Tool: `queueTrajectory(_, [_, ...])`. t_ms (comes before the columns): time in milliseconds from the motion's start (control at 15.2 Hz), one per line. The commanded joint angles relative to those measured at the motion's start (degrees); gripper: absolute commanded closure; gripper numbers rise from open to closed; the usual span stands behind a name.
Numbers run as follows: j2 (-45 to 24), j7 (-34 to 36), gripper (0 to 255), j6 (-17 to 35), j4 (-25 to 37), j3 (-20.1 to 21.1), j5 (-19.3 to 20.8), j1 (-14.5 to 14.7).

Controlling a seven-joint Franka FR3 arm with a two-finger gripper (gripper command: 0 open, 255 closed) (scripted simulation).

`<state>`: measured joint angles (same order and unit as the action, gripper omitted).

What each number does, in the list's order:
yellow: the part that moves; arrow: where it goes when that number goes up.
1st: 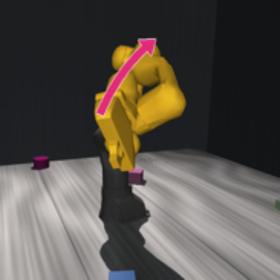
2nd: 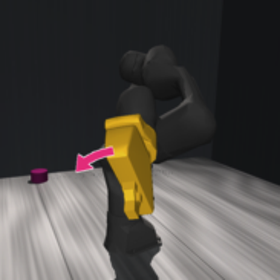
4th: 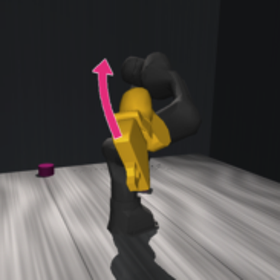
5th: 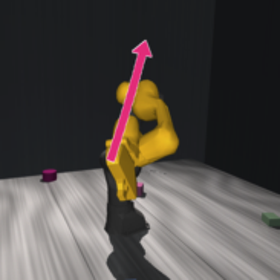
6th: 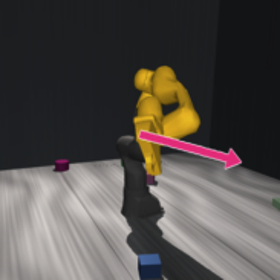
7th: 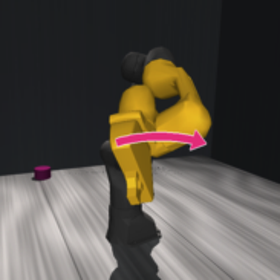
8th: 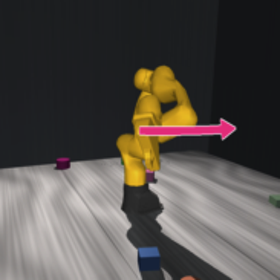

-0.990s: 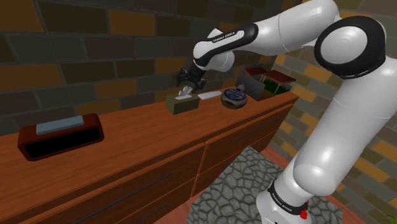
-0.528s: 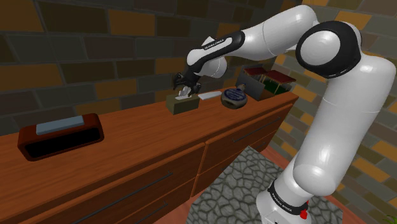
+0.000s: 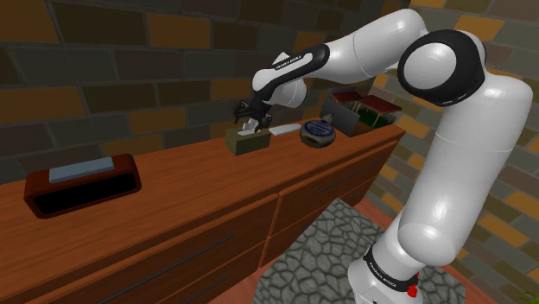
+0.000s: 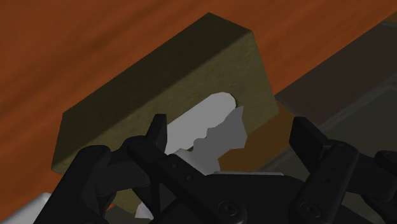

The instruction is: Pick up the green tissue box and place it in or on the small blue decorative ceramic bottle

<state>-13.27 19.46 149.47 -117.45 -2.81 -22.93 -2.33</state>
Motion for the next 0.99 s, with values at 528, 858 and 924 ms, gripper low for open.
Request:
queueTrajectory(528, [0.1,0.1,255,0.1,-0.1,0.0,0.0,0.1])
queueTrajectory(858, [1.3,1.1,255,-1.9,0.7,-0.4,1.1,0.2])
queueTrajectory(924, [1.7,1.5,255,-2.5,0.9,-0.5,1.4,0.2])
